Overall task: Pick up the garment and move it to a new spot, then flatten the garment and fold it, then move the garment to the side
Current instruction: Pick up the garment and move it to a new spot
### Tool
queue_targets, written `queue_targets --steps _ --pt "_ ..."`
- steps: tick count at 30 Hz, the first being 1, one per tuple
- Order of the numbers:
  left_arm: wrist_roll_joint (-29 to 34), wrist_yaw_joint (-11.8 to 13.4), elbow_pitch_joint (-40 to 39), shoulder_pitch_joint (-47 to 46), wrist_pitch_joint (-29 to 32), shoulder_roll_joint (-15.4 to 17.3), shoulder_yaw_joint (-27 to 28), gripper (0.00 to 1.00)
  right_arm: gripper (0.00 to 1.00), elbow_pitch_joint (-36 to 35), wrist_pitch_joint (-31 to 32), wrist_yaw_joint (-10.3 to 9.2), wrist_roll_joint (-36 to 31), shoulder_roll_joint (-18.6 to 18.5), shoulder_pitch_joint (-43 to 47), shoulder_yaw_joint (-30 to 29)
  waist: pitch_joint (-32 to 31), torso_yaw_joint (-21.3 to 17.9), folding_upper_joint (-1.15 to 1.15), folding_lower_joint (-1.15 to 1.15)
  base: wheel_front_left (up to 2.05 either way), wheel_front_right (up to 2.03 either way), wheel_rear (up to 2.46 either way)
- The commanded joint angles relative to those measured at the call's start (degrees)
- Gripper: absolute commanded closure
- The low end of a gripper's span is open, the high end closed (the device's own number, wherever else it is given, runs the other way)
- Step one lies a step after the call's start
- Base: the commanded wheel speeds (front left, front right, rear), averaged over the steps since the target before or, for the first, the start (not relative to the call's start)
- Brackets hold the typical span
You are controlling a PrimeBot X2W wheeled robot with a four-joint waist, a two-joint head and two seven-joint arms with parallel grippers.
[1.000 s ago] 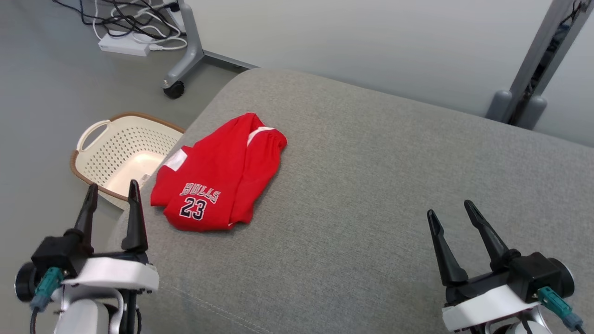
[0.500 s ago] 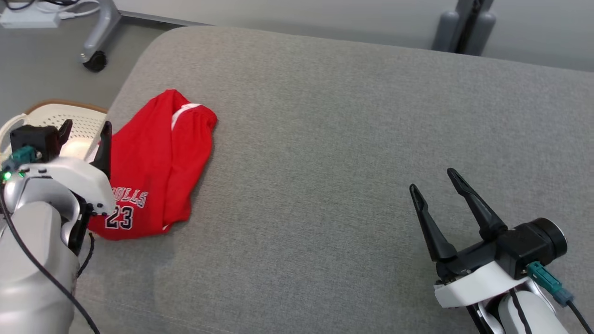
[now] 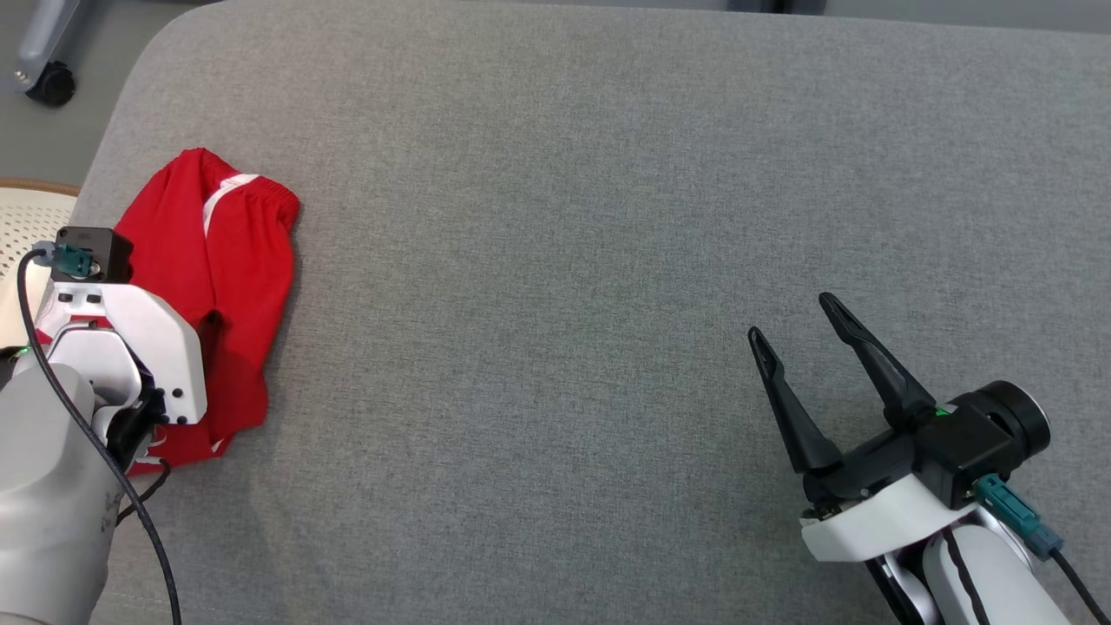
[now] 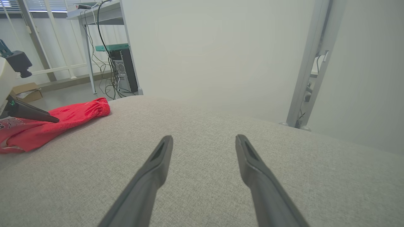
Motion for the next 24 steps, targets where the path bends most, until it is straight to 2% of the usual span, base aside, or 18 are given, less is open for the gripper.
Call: queue_targets --steps 1,12,13,15,24 --pt "-1.02 -0.03 0.2 -0.96 0.6 0.31 -0.67 0.0 0.0 -0.01 -0.01 -0.01 -0.06 -0.19 -0.42 0.0 0.33 -0.24 0.0 0.0 0.0 0.0 0.0" --pt "-7.88 -0.04 1.38 -1.88 6.48 1.91 -7.31 0.0 0.0 0.37 -0.01 -0.01 0.16 -0.36 -2.19 0.14 1.88 -0.83 0.0 0.0 0.0 0.0 0.0" --pt "-8.54 -0.04 1.46 -1.85 7.18 1.92 -7.83 0.38 0.0 0.42 -0.01 -0.01 0.19 -0.36 -2.27 0.14 1.87 -0.84 0.0 0.0 0.0 0.0 0.0" --pt "-9.63 -0.04 0.46 -1.72 7.43 1.96 -9.21 1.0 0.0 0.55 -0.01 -0.01 0.28 -0.34 -2.34 0.07 1.79 -0.83 0.0 0.0 0.0 0.0 0.0" --pt "-13.25 -0.04 -1.52 -1.23 2.7 4.15 -12.56 1.0 0.0 1.31 -0.01 -0.01 0.52 0.34 -1.66 0.07 -0.44 -0.35 0.0 0.0 0.0 0.0 0.0"
